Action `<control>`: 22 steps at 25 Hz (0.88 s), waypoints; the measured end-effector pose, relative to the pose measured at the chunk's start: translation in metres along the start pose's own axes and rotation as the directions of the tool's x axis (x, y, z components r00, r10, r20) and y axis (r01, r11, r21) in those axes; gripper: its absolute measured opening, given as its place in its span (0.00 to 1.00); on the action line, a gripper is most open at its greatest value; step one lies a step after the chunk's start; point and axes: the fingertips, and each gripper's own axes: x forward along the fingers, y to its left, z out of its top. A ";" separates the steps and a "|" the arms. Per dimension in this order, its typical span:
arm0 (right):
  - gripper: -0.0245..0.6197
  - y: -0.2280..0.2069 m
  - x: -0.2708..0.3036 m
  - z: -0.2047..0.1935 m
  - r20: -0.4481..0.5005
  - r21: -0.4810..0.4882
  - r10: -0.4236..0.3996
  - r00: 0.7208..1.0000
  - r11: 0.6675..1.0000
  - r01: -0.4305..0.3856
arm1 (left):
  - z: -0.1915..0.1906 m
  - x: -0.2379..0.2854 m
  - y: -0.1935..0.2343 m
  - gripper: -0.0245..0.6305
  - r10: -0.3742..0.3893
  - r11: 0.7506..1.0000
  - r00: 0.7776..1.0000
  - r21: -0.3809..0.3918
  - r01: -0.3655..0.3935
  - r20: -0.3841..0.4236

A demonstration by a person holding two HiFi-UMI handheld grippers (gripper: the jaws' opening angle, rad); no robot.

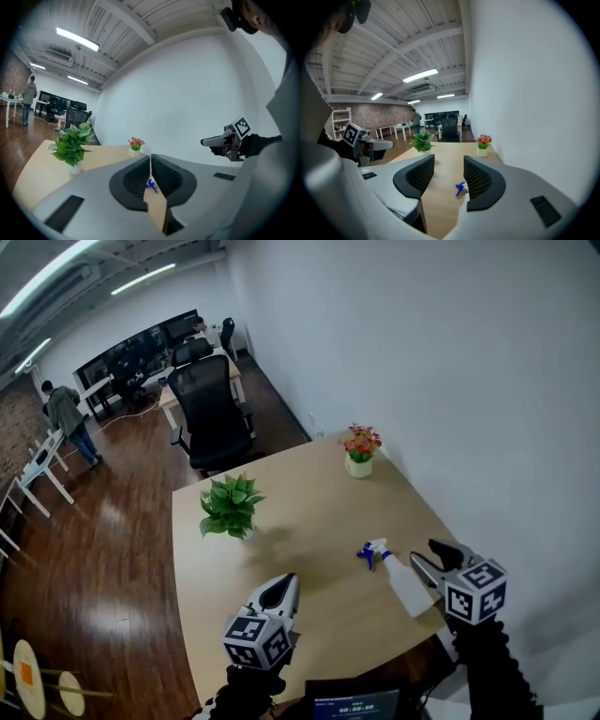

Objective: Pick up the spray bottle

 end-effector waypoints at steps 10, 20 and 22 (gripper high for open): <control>0.53 -0.063 0.116 -0.112 -0.458 0.121 0.145 0.877 0.988 -0.101 | -0.071 0.108 0.025 0.08 0.027 0.990 0.961 -0.124 -0.063 -0.275; 0.68 -0.085 0.165 -0.238 -0.750 0.175 0.139 0.646 0.985 -0.009 | -0.128 0.158 0.063 0.21 0.026 0.982 0.911 -0.158 -0.099 -0.412; 0.69 -0.085 0.169 -0.258 -0.788 0.167 0.136 0.601 0.986 -0.004 | -0.136 0.166 0.064 0.21 0.023 0.983 0.908 -0.158 -0.098 -0.419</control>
